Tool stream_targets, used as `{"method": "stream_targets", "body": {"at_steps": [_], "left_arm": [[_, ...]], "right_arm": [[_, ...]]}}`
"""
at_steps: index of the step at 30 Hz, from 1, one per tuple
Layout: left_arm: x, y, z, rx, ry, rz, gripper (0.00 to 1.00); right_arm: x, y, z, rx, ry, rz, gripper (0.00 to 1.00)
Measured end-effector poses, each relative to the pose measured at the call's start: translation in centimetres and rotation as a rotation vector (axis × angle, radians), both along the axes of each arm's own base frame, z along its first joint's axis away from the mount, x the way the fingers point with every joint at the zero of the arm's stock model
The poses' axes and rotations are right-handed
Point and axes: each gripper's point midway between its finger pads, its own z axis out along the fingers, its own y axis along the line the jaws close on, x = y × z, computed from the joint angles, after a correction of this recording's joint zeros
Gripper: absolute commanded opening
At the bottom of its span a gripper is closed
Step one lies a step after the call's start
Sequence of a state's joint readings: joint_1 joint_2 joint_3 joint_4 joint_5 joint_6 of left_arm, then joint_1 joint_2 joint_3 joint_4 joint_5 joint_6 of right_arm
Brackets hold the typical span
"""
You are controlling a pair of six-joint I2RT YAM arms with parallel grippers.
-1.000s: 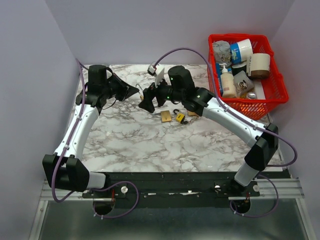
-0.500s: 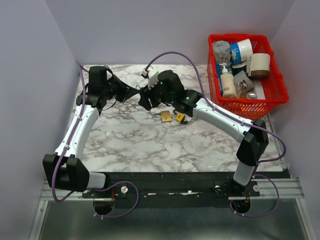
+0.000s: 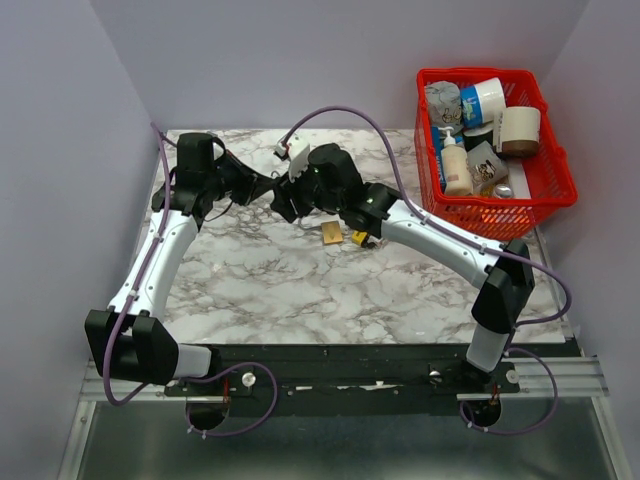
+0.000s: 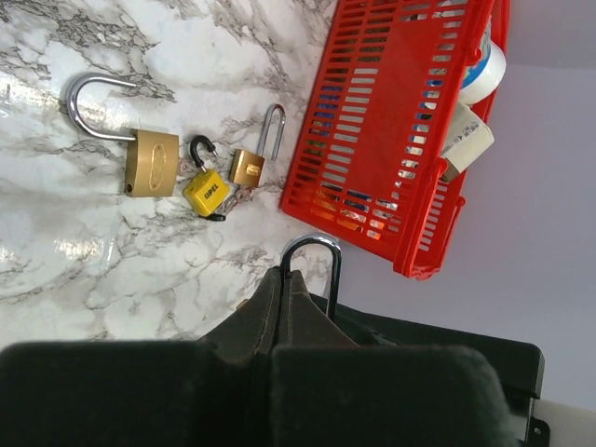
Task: Lock with the key
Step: Lock the lock.
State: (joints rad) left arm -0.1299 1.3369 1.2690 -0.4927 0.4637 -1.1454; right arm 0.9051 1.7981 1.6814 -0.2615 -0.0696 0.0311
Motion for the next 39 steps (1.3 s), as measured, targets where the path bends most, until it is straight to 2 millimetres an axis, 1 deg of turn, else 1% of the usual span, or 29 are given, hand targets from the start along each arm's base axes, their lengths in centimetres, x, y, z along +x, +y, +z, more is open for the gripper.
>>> {"method": "stream_targets", "body": {"at_steps": [3, 6, 11, 15, 16, 21, 23, 26, 30, 31, 32, 33, 34, 36, 38, 39], "left_arm": [[0.0, 0.0, 0.0, -0.003, 0.006, 0.002, 0.0], [0.0, 0.1, -0.1, -0.005, 0.008, 0.007, 0.0], [0.2, 0.5, -0.1, -0.006, 0.008, 0.018, 0.0], [0.3, 0.7, 0.0, -0.009, 0.01, 0.024, 0.0], [0.3, 0.7, 0.0, -0.01, 0.011, 0.025, 0.0], [0.3, 0.7, 0.0, -0.011, 0.012, 0.026, 0.0], [0.3, 0.7, 0.0, -0.012, 0.012, 0.026, 0.0], [0.3, 0.7, 0.0, -0.013, 0.014, 0.028, 0.0], [0.3, 0.7, -0.2, -0.016, 0.02, 0.029, 0.0], [0.2, 0.7, -0.3, -0.016, 0.022, 0.03, 0.0], [0.2, 0.6, -0.3, -0.017, 0.022, 0.03, 0.0], [0.3, 0.7, -0.3, -0.018, 0.023, 0.032, 0.0], [0.3, 0.7, -0.3, -0.018, 0.023, 0.032, 0.0], [0.2, 0.7, -0.5, -0.018, 0.028, 0.033, 0.0], [0.3, 0.7, -0.7, -0.024, 0.03, 0.036, 0.16], [0.3, 0.7, -0.8, -0.026, 0.032, 0.036, 0.27]], "right_arm": [[-0.2, 0.1, 0.0, -0.005, -0.006, 0.003, 0.53], [-0.1, 0.0, -0.1, -0.008, -0.009, -0.004, 0.52], [-0.1, -0.1, -0.9, -0.023, 0.0, -0.005, 0.51], [-0.2, -0.4, -1.9, -0.044, 0.011, -0.012, 0.43], [-0.2, -0.5, -2.1, -0.049, 0.011, -0.015, 0.43], [-0.1, -0.6, -2.2, -0.052, 0.008, -0.02, 0.43], [-0.1, -0.6, -2.2, -0.053, 0.008, -0.021, 0.41], [0.0, -0.5, -2.1, -0.052, 0.007, -0.022, 0.35], [0.2, -0.4, -2.1, -0.053, 0.005, -0.025, 0.21], [0.2, -0.4, -2.2, -0.055, 0.006, -0.028, 0.21], [0.3, -0.5, -2.3, -0.058, 0.005, -0.033, 0.18], [0.4, -0.5, -2.4, -0.059, 0.006, -0.036, 0.07], [0.5, -0.5, -2.5, -0.06, 0.006, -0.037, 0.02], [0.5, -0.5, -2.6, -0.063, 0.007, -0.038, 0.01], [0.5, -0.5, -2.7, -0.064, 0.007, -0.038, 0.01], [0.5, -0.5, -2.7, -0.066, 0.008, -0.038, 0.01]]}}
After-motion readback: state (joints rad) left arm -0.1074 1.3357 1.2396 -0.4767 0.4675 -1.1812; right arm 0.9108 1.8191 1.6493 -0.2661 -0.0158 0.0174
